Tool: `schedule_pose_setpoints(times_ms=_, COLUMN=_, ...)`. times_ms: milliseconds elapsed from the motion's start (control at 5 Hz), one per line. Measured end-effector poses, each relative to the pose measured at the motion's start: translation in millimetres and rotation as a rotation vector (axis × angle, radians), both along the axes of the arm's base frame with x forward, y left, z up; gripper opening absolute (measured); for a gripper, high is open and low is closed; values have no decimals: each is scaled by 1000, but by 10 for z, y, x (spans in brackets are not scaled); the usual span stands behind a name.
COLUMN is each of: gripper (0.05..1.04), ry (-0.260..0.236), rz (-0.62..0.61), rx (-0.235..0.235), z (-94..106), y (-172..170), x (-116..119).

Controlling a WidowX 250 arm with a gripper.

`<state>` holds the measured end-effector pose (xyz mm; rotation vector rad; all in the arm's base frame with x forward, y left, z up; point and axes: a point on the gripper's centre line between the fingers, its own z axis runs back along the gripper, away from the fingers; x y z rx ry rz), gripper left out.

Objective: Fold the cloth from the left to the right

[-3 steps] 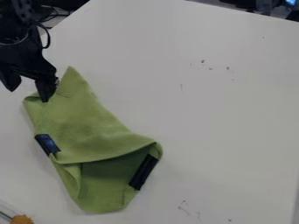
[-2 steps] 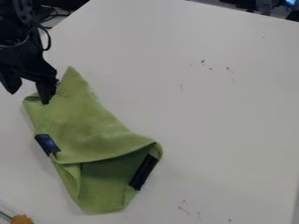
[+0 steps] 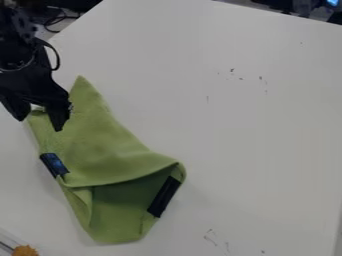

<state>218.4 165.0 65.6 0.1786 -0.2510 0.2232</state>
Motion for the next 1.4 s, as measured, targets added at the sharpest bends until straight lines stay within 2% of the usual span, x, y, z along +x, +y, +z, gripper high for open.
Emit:
schedule_pose_setpoints(times_ms=200, gripper=1000, ry=-32, rz=39, rx=-23, z=17, y=-34, x=-101)
schedule_pose_setpoints(times_ms=400, gripper=1000, ry=-29, rz=88, rx=-77, z=-114, y=-79, x=-261)
schedule_pose_setpoints(times_ms=600, gripper=1000, ry=-14, rz=116, rx=-105, z=-216, y=-163, x=-349)
schedule_pose_setpoints(times_ms=1000, gripper=1000, ry=-1, rz=164, rx=-77, z=-311, y=-178, x=-407)
schedule_pose_setpoints(times_ms=1400, gripper=999, ry=12, rz=185, rx=-72, z=-418, y=-182, x=-399)
